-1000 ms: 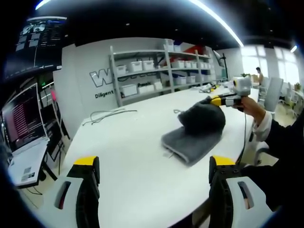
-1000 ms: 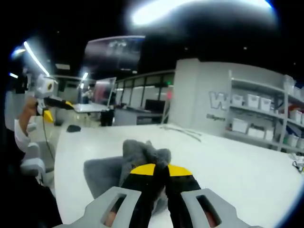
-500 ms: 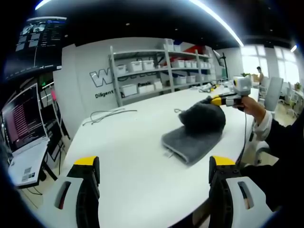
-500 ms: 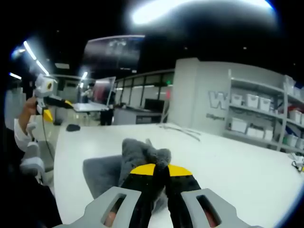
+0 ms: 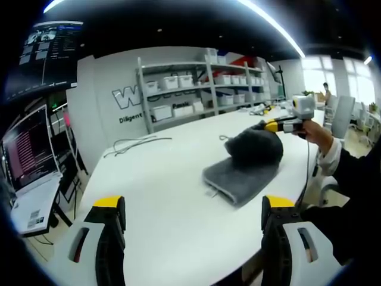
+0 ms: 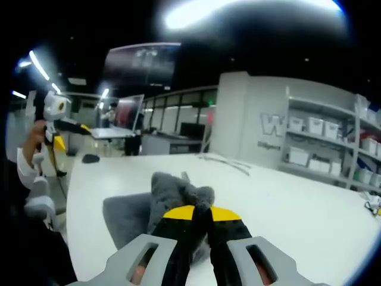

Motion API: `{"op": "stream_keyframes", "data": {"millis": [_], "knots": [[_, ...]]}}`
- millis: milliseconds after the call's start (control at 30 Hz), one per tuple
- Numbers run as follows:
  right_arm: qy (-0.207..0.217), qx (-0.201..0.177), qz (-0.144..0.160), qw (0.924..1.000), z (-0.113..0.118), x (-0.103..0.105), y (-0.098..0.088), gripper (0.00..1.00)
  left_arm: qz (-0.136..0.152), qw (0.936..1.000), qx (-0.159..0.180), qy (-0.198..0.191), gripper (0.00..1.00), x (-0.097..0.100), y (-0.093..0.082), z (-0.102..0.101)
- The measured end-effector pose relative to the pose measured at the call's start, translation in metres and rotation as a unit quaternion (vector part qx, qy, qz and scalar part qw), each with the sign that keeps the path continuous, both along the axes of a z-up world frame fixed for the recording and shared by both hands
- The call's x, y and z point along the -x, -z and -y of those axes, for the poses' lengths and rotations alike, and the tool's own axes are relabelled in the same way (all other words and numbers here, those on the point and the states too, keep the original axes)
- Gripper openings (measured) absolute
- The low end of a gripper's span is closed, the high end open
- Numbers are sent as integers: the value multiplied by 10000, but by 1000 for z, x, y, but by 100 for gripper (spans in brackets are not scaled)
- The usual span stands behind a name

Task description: Open the folded towel by lifting each exposed corner and separating the folded layers until the towel lies flat within the target outline without major curled edges

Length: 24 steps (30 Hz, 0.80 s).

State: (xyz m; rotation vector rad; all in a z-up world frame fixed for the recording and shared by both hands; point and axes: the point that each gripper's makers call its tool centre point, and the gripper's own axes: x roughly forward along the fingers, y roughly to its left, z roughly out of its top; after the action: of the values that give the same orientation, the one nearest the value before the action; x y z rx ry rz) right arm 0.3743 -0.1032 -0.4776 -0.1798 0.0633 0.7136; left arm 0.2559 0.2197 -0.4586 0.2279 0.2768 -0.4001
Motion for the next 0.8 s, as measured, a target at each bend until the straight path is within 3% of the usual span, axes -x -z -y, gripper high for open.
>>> {"op": "stream_keyframes", "data": {"millis": [800], "knots": [[45, -13, -112, 9999, 14, -18, -1, 3, -27, 10000, 77, -53, 93, -1, 2, -2]]}}
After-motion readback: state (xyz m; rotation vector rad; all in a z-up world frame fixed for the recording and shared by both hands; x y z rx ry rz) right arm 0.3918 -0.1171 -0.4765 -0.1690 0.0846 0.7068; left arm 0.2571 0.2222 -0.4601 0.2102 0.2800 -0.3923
